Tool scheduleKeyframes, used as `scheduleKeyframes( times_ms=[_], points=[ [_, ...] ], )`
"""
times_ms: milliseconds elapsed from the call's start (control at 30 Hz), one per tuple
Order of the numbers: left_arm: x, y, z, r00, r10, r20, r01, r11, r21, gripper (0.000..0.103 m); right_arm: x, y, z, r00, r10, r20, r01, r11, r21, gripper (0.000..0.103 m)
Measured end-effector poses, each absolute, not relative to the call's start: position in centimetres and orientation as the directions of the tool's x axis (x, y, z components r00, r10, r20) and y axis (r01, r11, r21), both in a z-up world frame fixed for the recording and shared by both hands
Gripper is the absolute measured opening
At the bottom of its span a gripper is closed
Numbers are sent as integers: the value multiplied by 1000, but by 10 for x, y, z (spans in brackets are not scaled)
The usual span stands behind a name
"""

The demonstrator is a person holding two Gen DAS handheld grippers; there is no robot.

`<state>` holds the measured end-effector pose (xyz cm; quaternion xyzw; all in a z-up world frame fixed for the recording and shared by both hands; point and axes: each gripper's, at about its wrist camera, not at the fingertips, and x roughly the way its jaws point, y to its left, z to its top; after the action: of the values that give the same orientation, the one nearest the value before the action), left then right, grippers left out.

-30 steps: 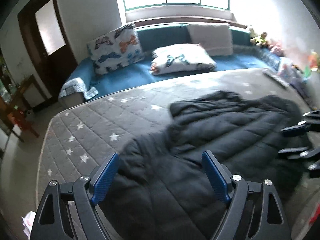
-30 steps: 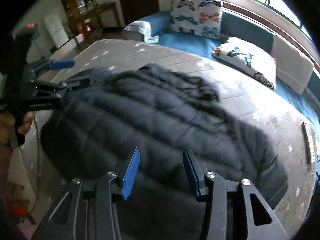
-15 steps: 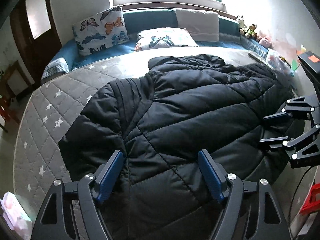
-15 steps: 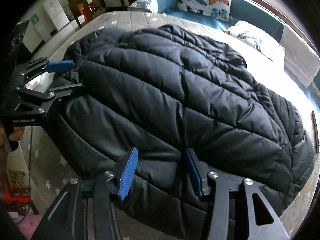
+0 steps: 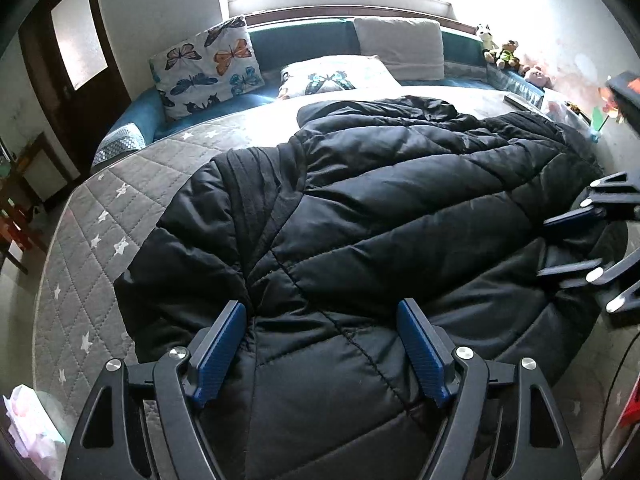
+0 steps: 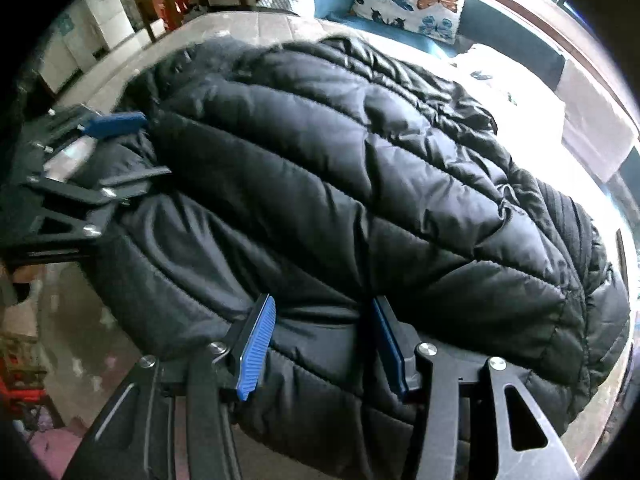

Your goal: Fold large clothes

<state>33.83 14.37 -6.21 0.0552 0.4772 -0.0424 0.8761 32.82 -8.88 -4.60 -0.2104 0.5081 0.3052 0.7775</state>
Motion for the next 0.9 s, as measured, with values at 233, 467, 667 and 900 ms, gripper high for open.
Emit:
scheduleKeyframes(
  times_ms=[233,467,667,900],
  points=[
    [339,147,-62,542,-26,-840,127,991,51,83,327,-154,-4,307,246,-919,-597,802,15,54],
    [339,148,-63,543,-26,-839,129,990,53,83,334,-197,-29,242,210,-947,-542,839,48,55],
    [339,149,-63,541,-22,-840,128,990,57,83,339,-216,-56,214,317,-924,-519,838,168,55],
    [340,147,-65,535,-19,-845,127,990,58,83,341,-225,-21,246,357,-901,-558,812,170,55]
  ],
)
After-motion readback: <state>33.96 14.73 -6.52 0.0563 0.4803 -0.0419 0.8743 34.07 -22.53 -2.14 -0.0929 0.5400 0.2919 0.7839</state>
